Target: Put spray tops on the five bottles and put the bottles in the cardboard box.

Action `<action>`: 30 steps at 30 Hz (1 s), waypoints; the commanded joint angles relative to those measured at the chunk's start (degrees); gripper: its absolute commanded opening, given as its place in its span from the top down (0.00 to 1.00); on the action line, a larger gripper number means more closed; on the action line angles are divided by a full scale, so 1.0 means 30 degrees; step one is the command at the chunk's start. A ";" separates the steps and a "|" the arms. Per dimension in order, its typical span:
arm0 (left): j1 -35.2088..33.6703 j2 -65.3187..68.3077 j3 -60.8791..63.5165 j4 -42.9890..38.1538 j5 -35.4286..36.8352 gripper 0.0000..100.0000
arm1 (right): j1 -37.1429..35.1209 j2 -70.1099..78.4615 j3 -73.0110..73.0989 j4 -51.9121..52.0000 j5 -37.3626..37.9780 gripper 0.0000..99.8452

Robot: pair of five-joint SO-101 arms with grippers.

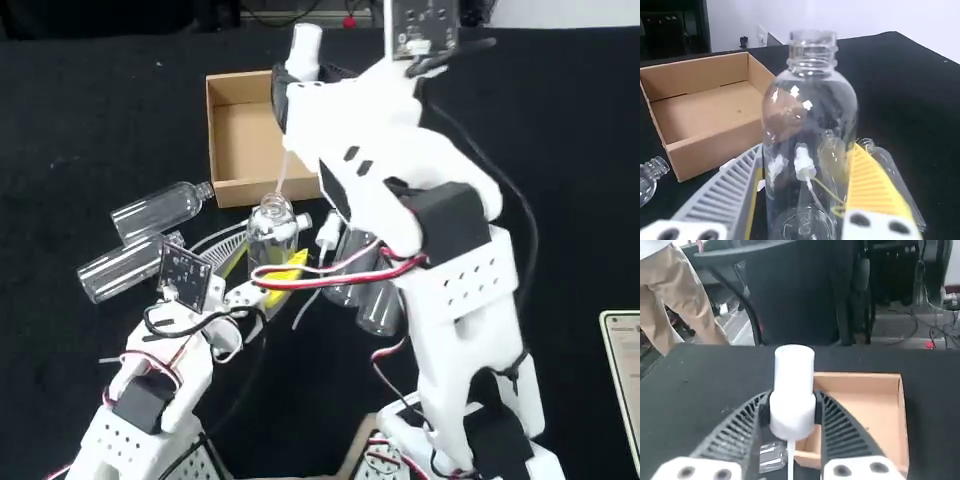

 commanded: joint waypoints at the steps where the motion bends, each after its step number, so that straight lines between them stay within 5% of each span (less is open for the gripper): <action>1: 0.0220 -0.0205 -0.0278 -0.0410 -0.0029 0.79 | -0.0264 -0.0103 -0.0396 -0.0352 0.0176 0.96; 30: 0.0220 -0.0205 0.0161 -0.0586 -0.0029 0.79 | -0.0762 -0.0689 -0.2095 0.1495 0.0205 0.96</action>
